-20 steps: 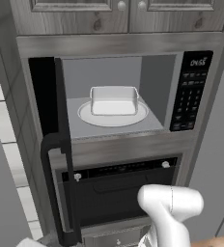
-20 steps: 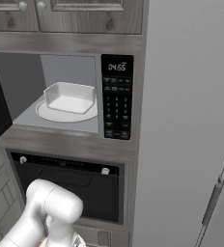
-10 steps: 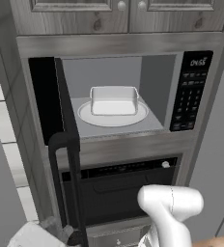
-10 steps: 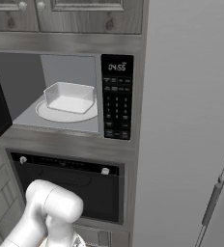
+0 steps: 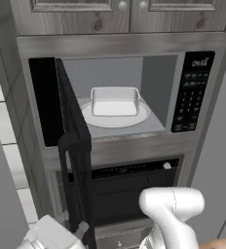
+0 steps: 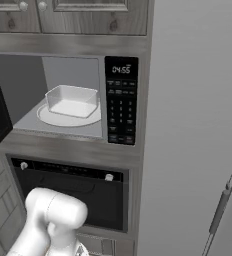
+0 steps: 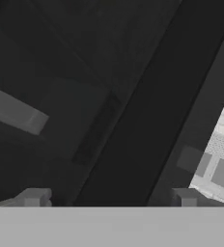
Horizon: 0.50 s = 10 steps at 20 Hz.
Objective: Close the microwave door.
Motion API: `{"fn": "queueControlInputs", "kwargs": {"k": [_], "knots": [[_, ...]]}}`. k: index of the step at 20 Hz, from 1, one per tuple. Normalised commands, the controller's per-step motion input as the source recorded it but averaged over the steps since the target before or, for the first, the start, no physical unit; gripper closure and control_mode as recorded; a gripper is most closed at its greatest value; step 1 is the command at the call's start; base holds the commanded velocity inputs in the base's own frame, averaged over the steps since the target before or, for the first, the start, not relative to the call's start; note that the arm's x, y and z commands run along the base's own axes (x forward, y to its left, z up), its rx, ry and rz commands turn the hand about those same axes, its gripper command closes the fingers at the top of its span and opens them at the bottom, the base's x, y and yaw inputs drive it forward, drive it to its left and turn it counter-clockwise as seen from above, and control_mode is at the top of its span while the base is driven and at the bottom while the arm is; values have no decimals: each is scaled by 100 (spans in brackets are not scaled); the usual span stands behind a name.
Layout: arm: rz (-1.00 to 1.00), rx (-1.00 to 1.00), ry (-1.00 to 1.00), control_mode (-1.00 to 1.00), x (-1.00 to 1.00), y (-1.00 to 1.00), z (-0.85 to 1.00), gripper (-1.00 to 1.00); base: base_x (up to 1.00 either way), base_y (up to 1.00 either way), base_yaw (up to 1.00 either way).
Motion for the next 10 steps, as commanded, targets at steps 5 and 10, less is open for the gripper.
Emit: {"fn": "queueControlInputs", "kwargs": {"k": [5, 10], "knots": [[14, 0, -6, -100, 12, -87, 0, -100, 0, 0, 0], [25, 10, -8, -100, 37, -100, -14, -100, 0, 0, 0]]}}
